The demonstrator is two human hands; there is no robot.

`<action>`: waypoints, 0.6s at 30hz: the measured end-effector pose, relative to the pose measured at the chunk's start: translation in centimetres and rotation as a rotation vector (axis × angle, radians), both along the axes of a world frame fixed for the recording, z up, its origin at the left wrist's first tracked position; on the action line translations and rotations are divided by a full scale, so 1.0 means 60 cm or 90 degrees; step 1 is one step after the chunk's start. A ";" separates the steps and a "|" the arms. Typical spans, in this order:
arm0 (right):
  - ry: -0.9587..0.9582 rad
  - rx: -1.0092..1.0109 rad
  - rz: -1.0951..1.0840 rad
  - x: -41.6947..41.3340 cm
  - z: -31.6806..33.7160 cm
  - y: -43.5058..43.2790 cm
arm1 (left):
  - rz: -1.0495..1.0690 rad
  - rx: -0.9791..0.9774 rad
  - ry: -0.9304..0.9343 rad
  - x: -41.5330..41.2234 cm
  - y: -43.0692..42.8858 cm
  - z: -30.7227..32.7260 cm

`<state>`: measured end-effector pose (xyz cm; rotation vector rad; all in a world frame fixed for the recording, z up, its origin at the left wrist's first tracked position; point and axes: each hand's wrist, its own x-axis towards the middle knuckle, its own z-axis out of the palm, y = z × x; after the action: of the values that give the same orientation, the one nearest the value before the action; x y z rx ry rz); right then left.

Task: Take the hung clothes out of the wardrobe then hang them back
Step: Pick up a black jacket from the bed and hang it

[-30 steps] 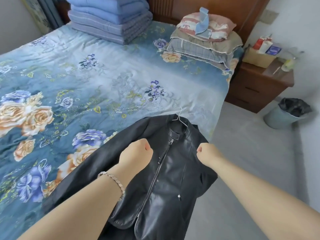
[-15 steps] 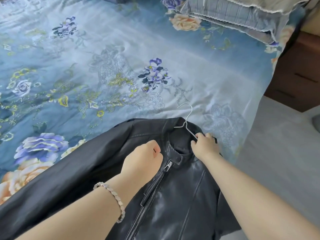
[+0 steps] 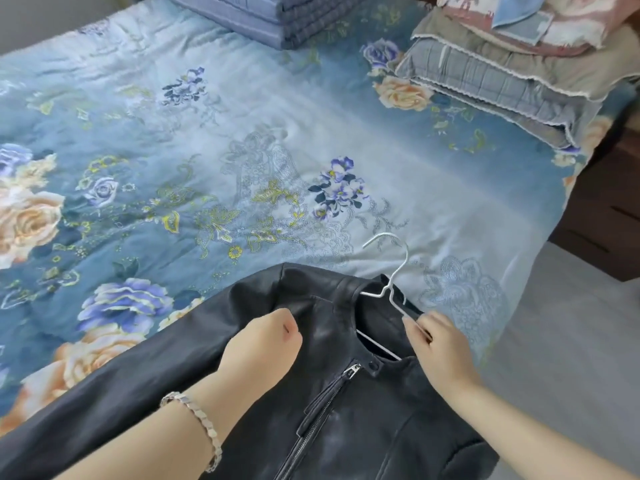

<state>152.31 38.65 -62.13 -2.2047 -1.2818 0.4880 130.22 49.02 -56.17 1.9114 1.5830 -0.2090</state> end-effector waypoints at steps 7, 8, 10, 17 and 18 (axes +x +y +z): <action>0.051 0.058 0.185 -0.171 0.183 -0.031 | 0.131 0.090 -0.005 -0.213 -0.057 0.129; 0.041 0.050 0.214 -0.206 0.208 -0.035 | 0.153 0.105 -0.012 -0.250 -0.074 0.152; 0.039 0.036 0.251 -0.285 0.267 -0.041 | 0.196 0.121 -0.035 -0.326 -0.110 0.207; 0.037 0.074 0.362 -0.602 0.536 -0.105 | 0.336 0.142 -0.072 -0.648 -0.290 0.395; 0.028 0.089 0.376 -0.650 0.576 -0.122 | 0.358 0.151 -0.079 -0.698 -0.321 0.420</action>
<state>113.28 31.32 -27.55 -1.6688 -1.8806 0.6358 88.36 29.74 -30.94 1.5230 2.0509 0.3432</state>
